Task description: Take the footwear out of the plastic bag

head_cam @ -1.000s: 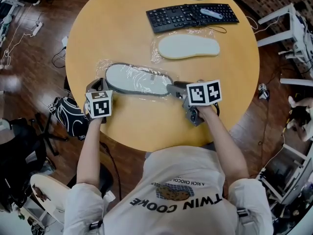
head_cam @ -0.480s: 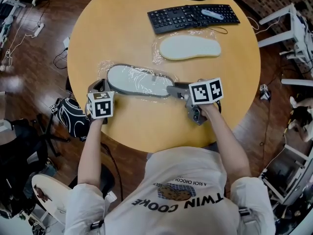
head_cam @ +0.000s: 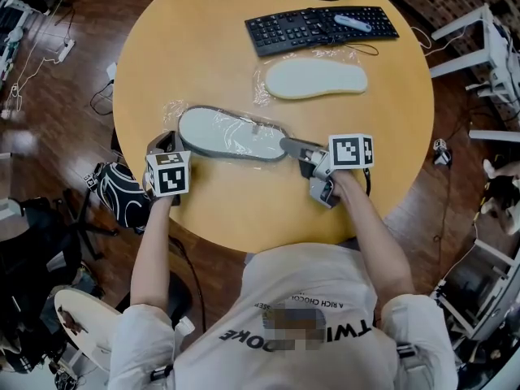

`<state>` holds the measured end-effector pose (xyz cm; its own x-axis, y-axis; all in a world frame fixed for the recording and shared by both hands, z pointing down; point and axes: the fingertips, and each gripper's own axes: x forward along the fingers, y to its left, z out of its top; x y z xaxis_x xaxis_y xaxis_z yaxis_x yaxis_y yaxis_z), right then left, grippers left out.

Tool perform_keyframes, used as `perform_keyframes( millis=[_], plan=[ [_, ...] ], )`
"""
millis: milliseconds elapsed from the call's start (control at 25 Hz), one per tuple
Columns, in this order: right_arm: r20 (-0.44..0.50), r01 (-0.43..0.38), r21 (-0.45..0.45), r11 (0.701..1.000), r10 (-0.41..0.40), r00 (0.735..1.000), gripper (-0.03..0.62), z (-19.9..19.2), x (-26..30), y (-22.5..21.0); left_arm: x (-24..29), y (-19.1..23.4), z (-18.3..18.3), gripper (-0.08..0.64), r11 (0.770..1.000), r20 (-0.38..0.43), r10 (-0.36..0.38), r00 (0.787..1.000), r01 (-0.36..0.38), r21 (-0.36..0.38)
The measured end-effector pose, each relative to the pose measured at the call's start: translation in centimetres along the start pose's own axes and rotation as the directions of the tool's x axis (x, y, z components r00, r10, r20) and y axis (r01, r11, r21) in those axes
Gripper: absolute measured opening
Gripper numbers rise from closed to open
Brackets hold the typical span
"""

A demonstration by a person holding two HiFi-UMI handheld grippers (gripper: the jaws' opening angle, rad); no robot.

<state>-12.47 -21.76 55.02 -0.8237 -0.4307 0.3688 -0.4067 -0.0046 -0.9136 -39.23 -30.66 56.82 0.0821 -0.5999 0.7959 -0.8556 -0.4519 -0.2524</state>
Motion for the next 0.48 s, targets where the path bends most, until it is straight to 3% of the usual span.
perform_keyframes(
  millis=[480],
  plan=[
    [0.038, -0.006, -0.039, 0.999, 0.007, 0.999, 0.074, 0.7, -1.4, 0.4, -0.1, 0.2, -0.2, 0.004, 0.999, -0.006, 0.003, 1.000, -0.003, -0.038]
  ],
)
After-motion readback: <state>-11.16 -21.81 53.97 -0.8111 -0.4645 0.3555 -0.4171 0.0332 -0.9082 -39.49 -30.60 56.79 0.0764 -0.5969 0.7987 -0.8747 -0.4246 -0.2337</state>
